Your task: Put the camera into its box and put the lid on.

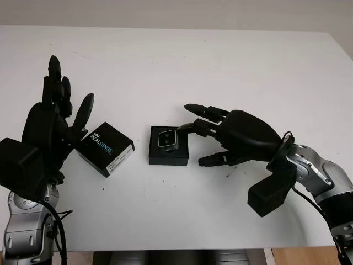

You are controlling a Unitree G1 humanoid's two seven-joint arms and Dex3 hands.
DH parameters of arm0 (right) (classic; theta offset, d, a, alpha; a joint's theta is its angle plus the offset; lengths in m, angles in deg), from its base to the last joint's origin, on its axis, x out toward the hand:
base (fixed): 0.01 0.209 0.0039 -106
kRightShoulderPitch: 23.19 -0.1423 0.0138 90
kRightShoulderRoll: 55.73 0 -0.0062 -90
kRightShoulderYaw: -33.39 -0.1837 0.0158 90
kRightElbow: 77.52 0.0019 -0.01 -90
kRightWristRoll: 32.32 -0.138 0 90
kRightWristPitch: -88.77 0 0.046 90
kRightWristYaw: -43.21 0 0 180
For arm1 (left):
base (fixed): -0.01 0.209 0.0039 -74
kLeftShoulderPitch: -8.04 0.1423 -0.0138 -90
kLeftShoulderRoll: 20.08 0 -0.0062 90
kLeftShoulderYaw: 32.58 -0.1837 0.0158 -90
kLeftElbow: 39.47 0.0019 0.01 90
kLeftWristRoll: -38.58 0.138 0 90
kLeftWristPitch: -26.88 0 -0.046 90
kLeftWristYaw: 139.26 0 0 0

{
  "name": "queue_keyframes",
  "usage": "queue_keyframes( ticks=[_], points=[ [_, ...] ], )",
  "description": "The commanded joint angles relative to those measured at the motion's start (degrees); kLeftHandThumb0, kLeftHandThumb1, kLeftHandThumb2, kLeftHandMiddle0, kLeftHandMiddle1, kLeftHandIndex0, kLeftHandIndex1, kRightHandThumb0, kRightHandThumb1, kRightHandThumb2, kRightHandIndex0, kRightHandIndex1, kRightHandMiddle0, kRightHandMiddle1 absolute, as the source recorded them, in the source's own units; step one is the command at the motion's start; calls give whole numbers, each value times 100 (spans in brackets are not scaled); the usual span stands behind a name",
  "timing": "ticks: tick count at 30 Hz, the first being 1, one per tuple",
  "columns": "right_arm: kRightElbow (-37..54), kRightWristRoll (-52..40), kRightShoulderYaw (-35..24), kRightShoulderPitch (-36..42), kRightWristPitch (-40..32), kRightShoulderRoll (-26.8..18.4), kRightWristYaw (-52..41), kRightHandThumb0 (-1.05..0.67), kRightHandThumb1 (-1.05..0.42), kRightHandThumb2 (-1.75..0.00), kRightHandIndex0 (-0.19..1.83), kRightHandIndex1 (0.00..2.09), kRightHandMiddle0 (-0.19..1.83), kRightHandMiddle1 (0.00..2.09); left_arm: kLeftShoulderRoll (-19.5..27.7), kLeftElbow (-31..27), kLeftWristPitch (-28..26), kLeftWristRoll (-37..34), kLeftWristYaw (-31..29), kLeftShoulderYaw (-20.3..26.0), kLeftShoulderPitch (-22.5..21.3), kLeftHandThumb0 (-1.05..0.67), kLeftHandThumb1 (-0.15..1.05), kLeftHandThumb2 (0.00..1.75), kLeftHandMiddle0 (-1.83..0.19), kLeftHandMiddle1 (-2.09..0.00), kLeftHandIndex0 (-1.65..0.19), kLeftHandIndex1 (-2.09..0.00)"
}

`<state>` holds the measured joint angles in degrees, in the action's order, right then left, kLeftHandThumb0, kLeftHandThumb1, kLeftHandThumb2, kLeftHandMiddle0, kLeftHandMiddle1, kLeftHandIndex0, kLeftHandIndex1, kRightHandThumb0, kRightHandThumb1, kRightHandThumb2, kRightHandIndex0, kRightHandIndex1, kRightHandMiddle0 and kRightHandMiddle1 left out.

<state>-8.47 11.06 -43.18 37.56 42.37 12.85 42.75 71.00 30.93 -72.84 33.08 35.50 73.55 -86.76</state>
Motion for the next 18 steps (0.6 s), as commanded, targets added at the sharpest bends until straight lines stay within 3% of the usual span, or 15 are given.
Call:
queue_keyframes(
  ticks=[1, 12, 18],
  points=[
    [151, -14, -79, -101, -86, -95, 70, -73, -105, -40, 19, 7, 28, 71, 43, -93, 59, -15, -26, 44, 1, -57, 105, 39, 15, -5, 19, -3],
    [245, 211, -191, -281, -336, -12, 979, -67, -105, -36, 37, 11, 33, 92, 42, -91, 25, -32, -39, 60, -16, -57, 105, 38, 15, -5, 19, -4],
    [293, -303, -77, -281, -130, 91, 776, -63, -105, -37, 39, 10, 9, 83, 39, -75, 28, -45, -59, 51, -33, -57, 105, 39, 16, -5, 19, -2]
  ],
)
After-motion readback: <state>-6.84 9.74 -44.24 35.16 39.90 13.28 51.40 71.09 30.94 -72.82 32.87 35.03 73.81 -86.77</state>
